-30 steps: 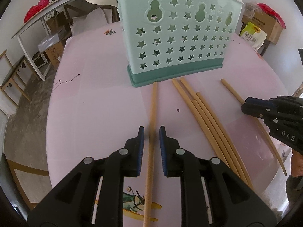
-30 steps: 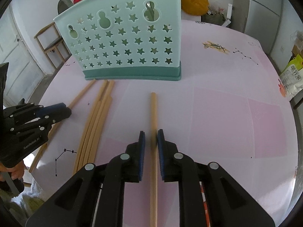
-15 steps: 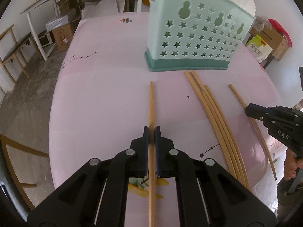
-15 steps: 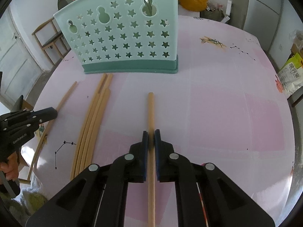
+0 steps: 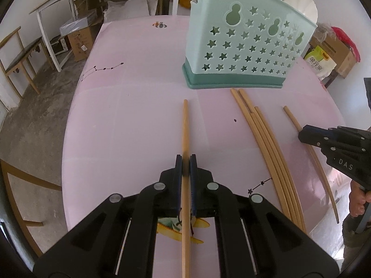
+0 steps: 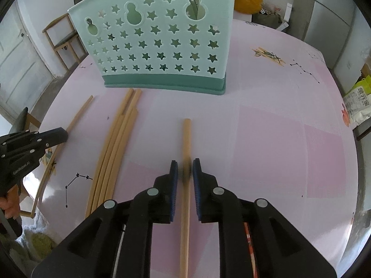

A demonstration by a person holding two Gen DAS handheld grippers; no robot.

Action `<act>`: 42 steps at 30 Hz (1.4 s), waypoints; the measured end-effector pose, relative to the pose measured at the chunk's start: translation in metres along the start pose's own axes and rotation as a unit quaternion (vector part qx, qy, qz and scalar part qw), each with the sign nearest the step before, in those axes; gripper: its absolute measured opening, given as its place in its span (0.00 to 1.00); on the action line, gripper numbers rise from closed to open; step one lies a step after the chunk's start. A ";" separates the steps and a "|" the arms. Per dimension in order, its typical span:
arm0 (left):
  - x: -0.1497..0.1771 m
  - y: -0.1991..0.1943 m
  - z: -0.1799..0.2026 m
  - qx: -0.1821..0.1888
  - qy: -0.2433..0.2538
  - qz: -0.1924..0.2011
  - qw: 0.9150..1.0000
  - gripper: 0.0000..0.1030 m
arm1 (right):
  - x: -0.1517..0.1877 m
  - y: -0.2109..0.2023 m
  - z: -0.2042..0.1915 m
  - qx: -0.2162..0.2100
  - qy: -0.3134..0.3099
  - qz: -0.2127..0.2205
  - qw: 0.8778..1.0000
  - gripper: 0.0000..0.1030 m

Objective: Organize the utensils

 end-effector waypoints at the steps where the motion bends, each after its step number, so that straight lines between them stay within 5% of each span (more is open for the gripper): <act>1: 0.000 0.000 0.000 0.000 0.001 0.001 1.000 0.05 | -0.001 0.001 0.000 0.000 0.000 -0.001 1.000 0.14; 42: -0.001 -0.001 0.004 -0.024 0.004 0.004 1.000 0.05 | -0.008 0.001 -0.001 -0.007 0.004 0.002 1.000 0.14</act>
Point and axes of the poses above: each gripper's, at about its wrist camera, not at the fingertips, and y roughly the way its jaws point, z to its right, x to its underside, the point moved 6 cm from there along y, roughly the way its jaws point, and after that the axes turned 2 degrees about -z, right-handed, at the moved point
